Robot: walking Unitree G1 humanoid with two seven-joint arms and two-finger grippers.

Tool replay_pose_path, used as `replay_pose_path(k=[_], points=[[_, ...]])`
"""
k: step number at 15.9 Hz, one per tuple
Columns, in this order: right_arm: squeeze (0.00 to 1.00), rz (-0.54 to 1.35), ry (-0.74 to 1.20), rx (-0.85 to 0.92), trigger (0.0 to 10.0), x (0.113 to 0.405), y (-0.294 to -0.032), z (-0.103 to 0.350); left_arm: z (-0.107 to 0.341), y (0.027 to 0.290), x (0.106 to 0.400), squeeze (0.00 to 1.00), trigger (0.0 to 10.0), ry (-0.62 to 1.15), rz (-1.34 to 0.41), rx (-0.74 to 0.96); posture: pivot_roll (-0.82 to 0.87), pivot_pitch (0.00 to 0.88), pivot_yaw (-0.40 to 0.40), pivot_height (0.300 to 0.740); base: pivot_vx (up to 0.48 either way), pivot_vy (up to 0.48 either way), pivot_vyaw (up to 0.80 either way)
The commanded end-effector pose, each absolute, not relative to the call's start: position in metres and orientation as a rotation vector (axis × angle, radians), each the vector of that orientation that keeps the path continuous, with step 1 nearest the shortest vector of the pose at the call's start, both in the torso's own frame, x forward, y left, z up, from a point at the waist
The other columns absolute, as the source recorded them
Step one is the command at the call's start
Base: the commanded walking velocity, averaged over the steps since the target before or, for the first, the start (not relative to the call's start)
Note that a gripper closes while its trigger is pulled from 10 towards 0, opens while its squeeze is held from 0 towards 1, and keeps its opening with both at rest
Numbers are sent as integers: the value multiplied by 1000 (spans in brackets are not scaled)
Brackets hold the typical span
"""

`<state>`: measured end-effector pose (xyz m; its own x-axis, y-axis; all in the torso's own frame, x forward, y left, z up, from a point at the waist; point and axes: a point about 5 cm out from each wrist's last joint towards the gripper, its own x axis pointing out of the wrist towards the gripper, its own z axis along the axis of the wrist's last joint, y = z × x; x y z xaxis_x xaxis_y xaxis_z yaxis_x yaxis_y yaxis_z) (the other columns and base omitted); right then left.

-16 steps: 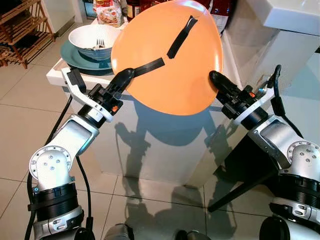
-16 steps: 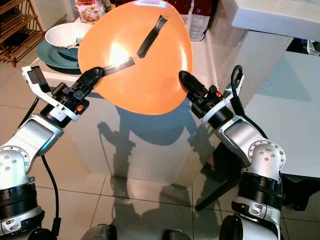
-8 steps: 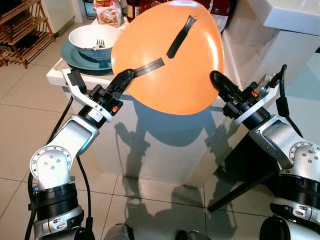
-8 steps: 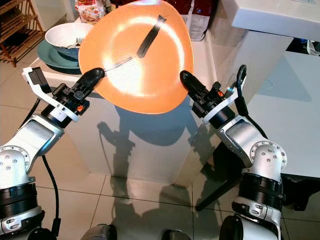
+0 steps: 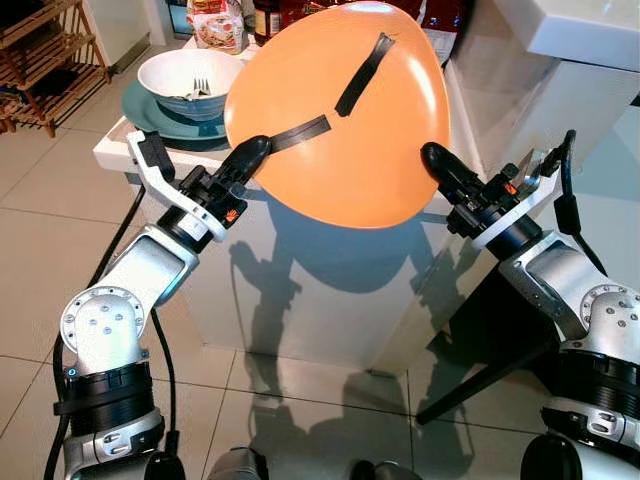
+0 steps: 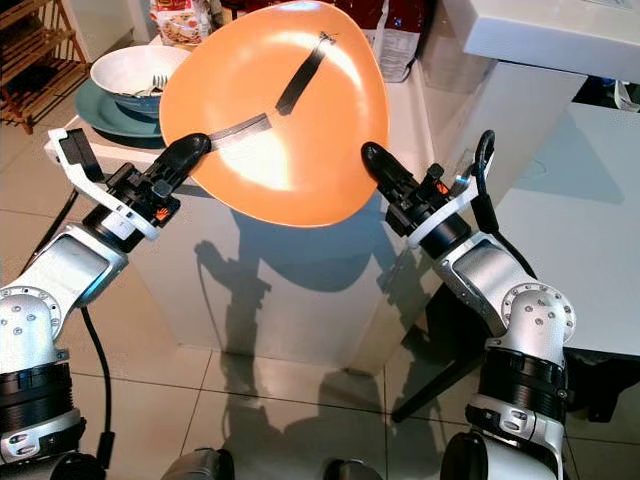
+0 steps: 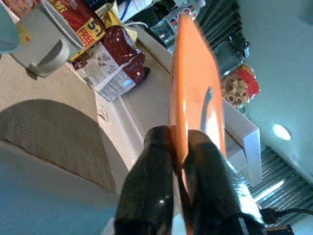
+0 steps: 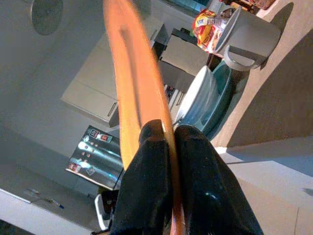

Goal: Setting the table

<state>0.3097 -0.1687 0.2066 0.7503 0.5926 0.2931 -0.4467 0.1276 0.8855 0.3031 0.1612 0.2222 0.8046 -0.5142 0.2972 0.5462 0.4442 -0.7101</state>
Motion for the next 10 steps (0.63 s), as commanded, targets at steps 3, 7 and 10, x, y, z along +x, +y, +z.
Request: replay_pose_path(k=[3,7,10], points=[[0,735,75,1239,0,308,-176,214,229,171,299,1000,10000,-65,-640,-871,-4,83,-29,740,0,0,0],[0,699,24,1277,0,304,-185,215,225,182,281,0,10000,-44,-589,-758,14,84,-34,740,0,0,0],[0,683,43,1278,0,303,-186,210,221,204,265,0,10000,-45,-489,-651,14,90,-32,740,0,0,0]])
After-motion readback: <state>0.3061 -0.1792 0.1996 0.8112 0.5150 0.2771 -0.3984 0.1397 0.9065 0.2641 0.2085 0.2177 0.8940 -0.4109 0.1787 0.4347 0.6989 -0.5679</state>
